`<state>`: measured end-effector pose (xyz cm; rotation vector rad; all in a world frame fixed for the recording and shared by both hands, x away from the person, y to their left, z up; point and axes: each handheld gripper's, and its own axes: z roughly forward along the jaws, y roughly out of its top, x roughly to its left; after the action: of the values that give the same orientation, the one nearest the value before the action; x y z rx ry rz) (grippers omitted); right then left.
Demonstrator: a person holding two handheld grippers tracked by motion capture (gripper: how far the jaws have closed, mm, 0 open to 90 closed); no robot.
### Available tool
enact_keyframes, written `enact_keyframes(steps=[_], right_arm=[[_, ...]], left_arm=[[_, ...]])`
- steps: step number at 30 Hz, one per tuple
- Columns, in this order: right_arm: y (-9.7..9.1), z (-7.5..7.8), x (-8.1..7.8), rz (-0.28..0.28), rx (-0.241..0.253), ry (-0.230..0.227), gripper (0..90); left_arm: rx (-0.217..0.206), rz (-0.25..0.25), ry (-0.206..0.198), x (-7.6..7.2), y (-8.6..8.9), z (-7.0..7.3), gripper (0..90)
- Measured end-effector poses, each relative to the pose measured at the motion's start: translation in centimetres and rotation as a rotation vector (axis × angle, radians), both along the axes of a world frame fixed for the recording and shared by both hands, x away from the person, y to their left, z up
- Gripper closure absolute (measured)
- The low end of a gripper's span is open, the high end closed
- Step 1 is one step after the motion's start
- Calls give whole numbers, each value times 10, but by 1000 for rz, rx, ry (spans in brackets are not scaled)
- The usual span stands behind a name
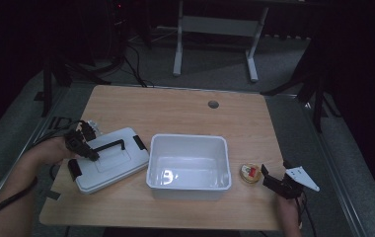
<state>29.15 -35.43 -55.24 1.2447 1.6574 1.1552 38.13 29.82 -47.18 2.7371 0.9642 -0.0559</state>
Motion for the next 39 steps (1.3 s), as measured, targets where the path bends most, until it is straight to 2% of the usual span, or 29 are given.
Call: enact_keyframes(steps=[2,11,14,17,18,20,22,23,24,25,26,28,29,30,32,33,36,39], right_arm=[[0,0,0,0,0,1,115],[0,0,1,5,-4,7,115],[0,0,1,6,0,8,115],[0,0,1,6,2,9,115],[-1,0,1,8,6,18,115],[-2,0,3,23,13,32,115],[-3,0,3,27,16,39,115],[-3,0,4,35,19,49,114],[-3,0,5,45,19,63,115],[-4,1,6,51,20,73,115],[-4,2,7,71,15,100,114],[-4,2,7,84,6,112,114],[-7,5,9,127,-3,165,114],[-7,5,9,127,-3,165,114],[-11,7,10,159,-10,212,114],[-11,7,10,159,-10,212,114],[-17,9,11,209,-28,281,114],[-20,12,12,252,-74,334,114]], left_arm=[[-1,4,7,0,2,-7,832],[5,3,43,-2,4,-21,830],[-8,9,46,-2,6,-22,830],[7,0,51,-2,5,-21,828],[10,-2,52,-3,5,-20,750],[9,12,89,-1,5,-17,654],[6,19,96,-1,5,-16,585],[4,14,85,-2,6,-14,585],[2,16,76,-2,6,-13,510],[2,20,77,-2,7,-13,475],[-1,17,74,-2,7,-12,451],[-4,11,72,-3,7,-11,413],[-9,6,71,-3,7,-10,408],[-9,5,67,-3,7,-10,408],[-10,2,70,-3,7,-9,405],[-8,1,70,-3,7,-9,405],[-5,-4,74,-3,7,-9,404],[-8,-4,71,-2,7,-8,404]])
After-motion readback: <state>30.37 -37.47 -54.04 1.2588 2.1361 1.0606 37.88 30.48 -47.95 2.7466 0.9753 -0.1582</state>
